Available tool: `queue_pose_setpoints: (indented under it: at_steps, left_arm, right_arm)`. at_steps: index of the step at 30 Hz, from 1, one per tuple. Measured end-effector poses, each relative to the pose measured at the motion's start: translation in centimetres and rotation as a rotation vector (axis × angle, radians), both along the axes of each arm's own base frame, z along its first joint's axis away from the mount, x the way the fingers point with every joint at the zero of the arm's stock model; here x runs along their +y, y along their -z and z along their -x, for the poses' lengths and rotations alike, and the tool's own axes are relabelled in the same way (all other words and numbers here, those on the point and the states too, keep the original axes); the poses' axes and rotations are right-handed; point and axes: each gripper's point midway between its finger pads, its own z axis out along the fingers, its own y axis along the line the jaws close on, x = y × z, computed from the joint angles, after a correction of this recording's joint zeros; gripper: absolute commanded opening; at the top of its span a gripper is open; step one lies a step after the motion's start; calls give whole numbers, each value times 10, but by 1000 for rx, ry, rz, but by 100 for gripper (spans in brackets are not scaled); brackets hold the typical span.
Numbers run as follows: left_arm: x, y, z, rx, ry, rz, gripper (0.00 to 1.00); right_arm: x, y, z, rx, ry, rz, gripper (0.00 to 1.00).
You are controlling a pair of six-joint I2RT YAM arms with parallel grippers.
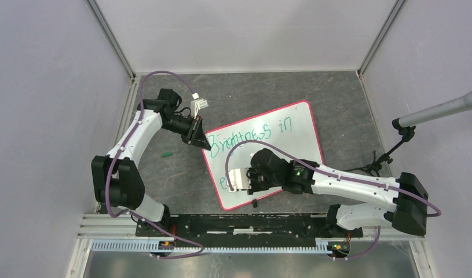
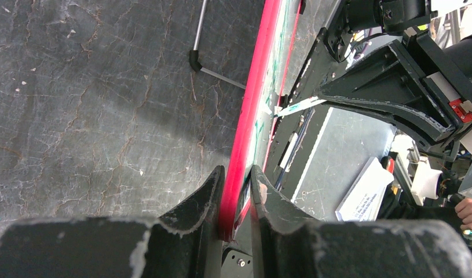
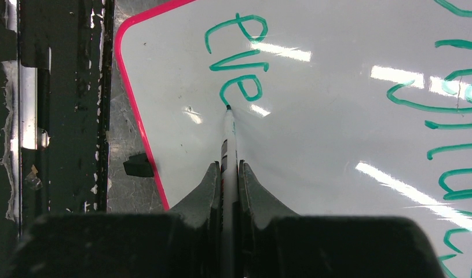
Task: Write a sentence on the whiteboard
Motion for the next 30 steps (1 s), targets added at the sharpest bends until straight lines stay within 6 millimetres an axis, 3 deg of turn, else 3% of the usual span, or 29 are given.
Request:
queue_pose_setpoints:
  at_steps: [16, 30]
  left_arm:
    - [0, 0, 0, 2, 0, 0, 2]
    - [0, 0, 0, 2, 0, -1, 3]
  right_arm:
    - [4, -23, -11, -45, 41, -37, 0]
    - [7, -21, -19, -74, 69, -36, 0]
